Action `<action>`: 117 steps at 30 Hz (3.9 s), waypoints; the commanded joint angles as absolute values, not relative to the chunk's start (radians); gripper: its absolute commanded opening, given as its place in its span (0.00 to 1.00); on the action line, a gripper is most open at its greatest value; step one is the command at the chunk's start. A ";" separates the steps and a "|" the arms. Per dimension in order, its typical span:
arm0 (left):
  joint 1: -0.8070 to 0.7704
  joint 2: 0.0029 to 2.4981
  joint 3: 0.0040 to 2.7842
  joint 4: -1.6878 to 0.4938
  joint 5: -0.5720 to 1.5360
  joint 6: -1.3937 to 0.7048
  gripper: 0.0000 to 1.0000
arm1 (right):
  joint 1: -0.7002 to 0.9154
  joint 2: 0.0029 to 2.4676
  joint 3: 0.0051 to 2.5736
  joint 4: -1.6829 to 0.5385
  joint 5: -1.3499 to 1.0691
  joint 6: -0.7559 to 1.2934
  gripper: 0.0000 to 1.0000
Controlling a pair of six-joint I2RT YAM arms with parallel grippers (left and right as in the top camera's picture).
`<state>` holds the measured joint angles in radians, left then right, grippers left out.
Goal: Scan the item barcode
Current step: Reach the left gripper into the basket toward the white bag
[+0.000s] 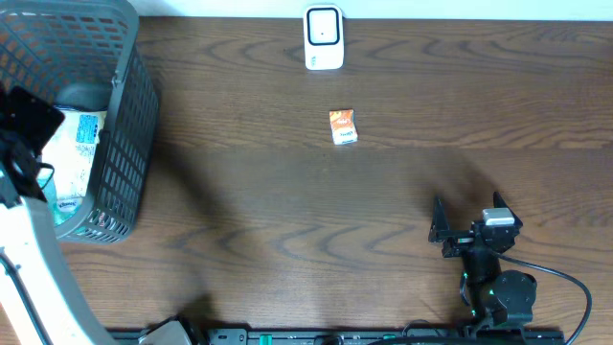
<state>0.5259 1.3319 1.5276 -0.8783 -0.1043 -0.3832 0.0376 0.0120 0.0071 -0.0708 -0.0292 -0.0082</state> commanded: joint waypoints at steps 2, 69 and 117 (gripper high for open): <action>0.587 1.420 1.536 -0.941 -0.125 -0.432 0.98 | 0.033 0.007 0.006 -0.075 -0.029 -0.009 0.99; 0.644 2.017 1.500 -1.063 -0.139 -0.405 0.07 | 0.033 0.007 0.006 -0.075 -0.029 -0.009 0.99; 0.645 1.587 1.520 -0.995 -0.129 -0.164 0.76 | 0.033 0.007 0.006 -0.075 -0.028 -0.009 0.99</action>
